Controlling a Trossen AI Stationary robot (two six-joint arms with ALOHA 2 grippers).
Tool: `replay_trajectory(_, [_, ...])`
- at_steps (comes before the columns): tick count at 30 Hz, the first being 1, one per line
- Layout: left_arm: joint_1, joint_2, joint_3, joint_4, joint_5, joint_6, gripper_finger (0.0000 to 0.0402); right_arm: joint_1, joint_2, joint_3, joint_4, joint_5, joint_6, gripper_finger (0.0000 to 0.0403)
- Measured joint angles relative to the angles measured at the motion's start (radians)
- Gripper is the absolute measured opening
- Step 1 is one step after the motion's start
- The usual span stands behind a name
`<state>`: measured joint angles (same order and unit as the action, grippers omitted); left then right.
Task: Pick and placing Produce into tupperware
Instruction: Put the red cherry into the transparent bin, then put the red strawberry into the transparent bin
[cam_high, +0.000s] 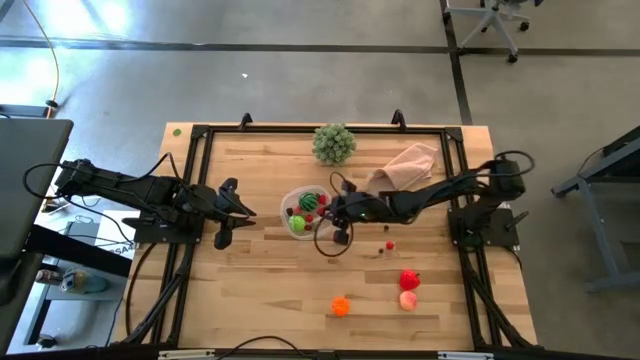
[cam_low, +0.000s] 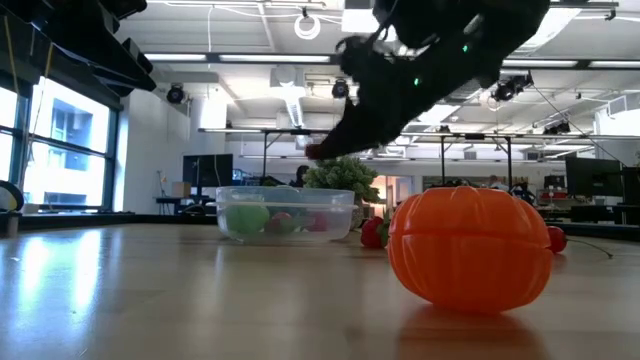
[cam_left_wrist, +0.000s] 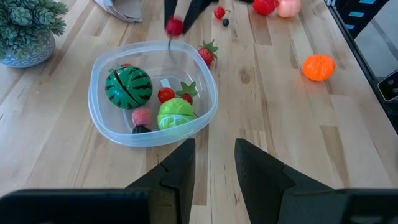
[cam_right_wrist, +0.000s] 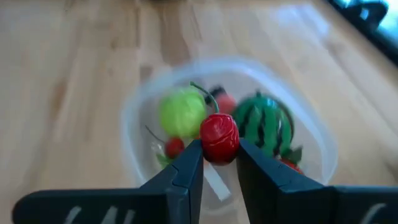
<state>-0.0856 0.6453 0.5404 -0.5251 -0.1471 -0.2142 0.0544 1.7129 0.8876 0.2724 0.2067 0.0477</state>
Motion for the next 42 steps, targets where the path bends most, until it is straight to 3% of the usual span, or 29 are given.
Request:
replay_trajectory(10, [0.0, 0.0, 0.0, 0.0, 0.0, 0.0, 0.0101, -0.043, 0.099, 0.043, -0.046, -0.075, 0.023, 0.0075])
replay_trajectory(20, [0.0, 0.0, 0.0, 0.0, 0.0, 0.0, 0.0101, -0.052, 0.1, 0.036, -0.092, -0.093, 0.026, 0.0076])
replay_trajectory(42, [0.0, 0.0, 0.0, 0.0, 0.0, 0.0, 0.0101, -0.054, 0.091, 0.037, -0.079, -0.095, -0.026, 0.012])
